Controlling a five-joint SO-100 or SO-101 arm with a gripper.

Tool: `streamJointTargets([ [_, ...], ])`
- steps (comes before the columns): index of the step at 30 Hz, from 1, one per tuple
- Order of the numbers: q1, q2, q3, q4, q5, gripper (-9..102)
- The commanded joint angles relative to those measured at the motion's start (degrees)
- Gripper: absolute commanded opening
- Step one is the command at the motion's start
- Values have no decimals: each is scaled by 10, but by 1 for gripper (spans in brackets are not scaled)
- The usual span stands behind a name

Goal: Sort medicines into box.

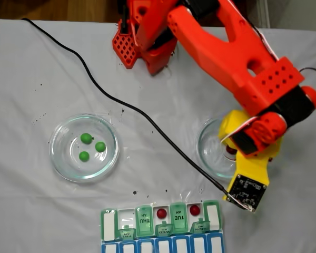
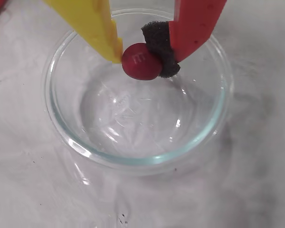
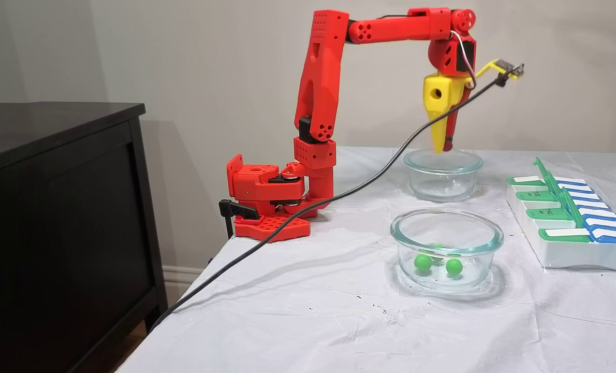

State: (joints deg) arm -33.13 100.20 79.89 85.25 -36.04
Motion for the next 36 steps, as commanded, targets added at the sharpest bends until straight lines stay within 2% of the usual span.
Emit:
streamJointTargets([
  [1,62,73,-105,-20,7,0],
  [4,88,63,-134,26,-4,0],
  [7,109,83,-107,33,-14,0],
  [26,299,42,-38,-45,-71,0],
  [36,354,37,-3,-89,-48,0],
])
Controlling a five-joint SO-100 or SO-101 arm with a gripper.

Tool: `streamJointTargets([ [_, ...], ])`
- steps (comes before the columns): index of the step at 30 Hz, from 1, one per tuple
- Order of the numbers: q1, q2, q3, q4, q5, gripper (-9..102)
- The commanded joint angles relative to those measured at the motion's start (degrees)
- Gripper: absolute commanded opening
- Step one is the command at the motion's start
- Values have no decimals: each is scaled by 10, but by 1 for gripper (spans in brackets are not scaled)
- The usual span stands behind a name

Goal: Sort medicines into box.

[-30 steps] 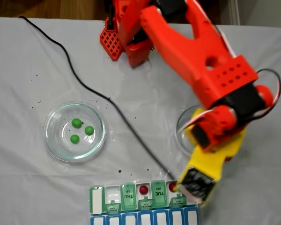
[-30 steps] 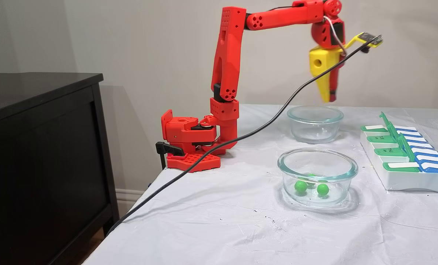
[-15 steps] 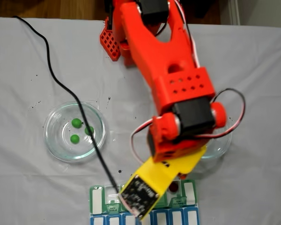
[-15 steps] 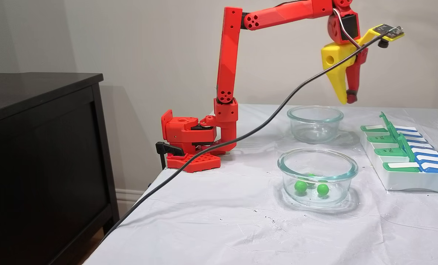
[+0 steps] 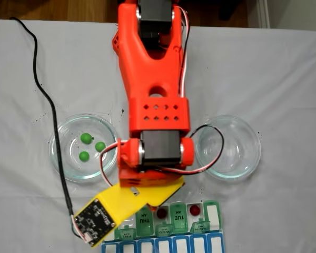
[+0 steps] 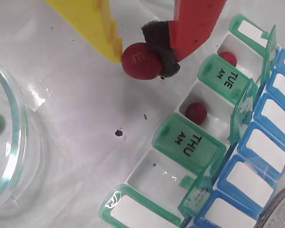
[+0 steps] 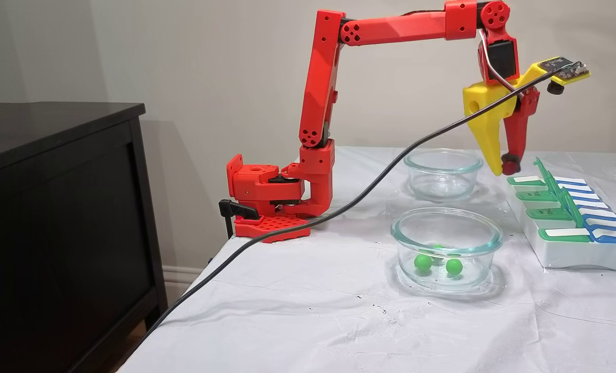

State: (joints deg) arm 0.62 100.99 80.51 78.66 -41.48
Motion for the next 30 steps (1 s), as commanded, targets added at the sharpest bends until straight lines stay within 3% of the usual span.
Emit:
streamJointTargets([
  [1,22,24,-7,-34,9,0],
  [5,42,-6,-14,-62,10,0],
  [14,59,-161,-158,-23,2,0],
  [30,43,-68,-132,11,-21,0],
])
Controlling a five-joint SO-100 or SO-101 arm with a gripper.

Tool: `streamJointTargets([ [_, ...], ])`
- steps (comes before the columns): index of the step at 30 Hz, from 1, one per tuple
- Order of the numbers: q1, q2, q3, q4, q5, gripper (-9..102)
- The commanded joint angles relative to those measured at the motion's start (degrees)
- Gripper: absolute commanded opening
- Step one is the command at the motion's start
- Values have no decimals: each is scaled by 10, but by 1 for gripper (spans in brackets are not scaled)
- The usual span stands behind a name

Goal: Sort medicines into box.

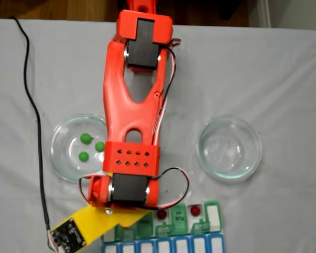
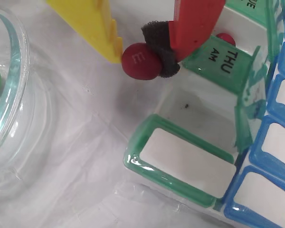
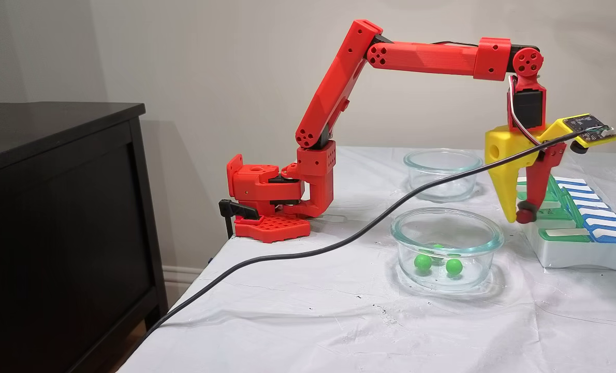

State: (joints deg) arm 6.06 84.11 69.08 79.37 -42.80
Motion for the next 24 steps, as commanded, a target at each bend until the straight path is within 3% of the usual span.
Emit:
streamJointTargets([
  [1,-12,102,-19,9,-11,0],
  [16,-7,45,-62,-80,-7,0],
  [24,-16,-61,-191,-37,4,0],
])
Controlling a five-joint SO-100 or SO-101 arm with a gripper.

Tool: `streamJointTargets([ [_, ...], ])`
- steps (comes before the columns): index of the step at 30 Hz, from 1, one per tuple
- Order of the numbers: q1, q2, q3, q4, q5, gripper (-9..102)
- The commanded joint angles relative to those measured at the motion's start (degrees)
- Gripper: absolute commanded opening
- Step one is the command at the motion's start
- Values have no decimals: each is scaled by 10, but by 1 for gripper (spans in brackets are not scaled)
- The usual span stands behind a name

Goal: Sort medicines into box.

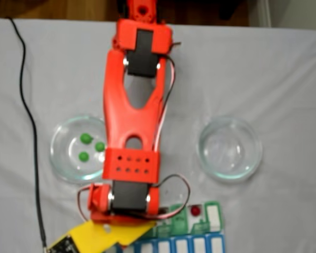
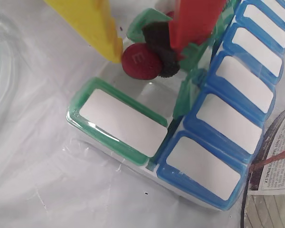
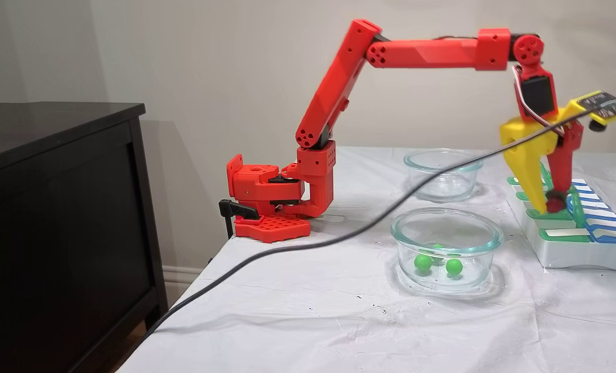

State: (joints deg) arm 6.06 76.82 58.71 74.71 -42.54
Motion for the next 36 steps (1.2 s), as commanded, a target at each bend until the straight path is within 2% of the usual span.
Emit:
streamJointTargets([
  [1,-17,9,-91,11,3,0],
  [8,-17,-15,-138,33,-10,0],
  [12,-21,-22,-150,65,-31,14],
  [21,-26,-6,-151,117,-45,19],
  [25,-22,10,-167,156,-57,11],
  [27,-11,33,-169,174,-62,0],
  [30,14,73,-157,200,-73,0],
  [36,66,242,17,200,-139,0],
])
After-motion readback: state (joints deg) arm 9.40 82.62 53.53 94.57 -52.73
